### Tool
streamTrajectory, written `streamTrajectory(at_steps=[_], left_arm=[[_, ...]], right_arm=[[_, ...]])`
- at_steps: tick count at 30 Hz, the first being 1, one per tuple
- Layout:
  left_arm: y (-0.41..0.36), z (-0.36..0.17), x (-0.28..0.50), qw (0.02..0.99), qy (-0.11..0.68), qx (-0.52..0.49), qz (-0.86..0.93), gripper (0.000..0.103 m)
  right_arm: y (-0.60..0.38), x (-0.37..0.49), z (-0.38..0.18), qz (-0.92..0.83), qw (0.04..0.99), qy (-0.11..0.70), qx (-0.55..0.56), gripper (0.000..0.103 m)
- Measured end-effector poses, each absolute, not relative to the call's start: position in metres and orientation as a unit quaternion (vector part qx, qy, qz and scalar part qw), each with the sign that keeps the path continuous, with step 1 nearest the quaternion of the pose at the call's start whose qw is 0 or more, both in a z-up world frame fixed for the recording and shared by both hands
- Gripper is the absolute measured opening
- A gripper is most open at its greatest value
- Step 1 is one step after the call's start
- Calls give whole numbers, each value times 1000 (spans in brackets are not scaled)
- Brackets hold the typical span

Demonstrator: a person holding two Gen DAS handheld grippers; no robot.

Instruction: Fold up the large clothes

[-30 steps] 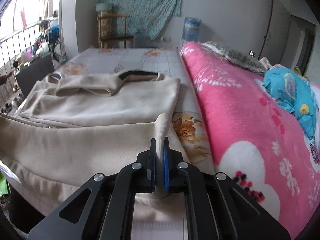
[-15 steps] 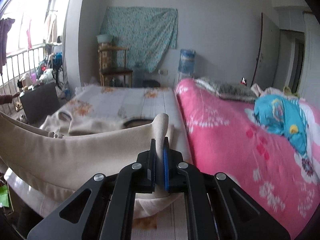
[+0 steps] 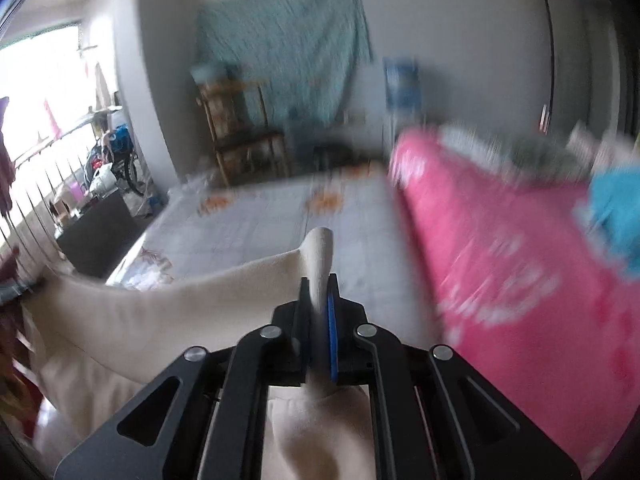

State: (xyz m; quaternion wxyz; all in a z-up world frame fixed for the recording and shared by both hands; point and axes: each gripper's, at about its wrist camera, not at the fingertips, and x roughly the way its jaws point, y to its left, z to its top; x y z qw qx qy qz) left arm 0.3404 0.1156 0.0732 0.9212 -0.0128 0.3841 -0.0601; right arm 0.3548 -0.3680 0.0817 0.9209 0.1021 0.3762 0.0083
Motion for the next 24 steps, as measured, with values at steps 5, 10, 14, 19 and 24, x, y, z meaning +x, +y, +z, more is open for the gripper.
streamTrajectory(at_steps=[5,10,14,19,24], left_arm=[[133,35,371,896,443,-22,-28,28],[142,50,330,890,427,-111,-113,47],[141,29,299,849,473,-167,-166,47],[147,-11,273,842,505,-141,-128,47],[151,16,254,858,480,-137,-118,47]], right_arm=[[-379,357,59,-15,916,388,98,17],[-355,311,68,53,924,377,46,34],[-342,264,58,112,908,404,16,44],[-370,246,14,61,874,480,50,44],[-381,219,44,31,891,445,83,34]])
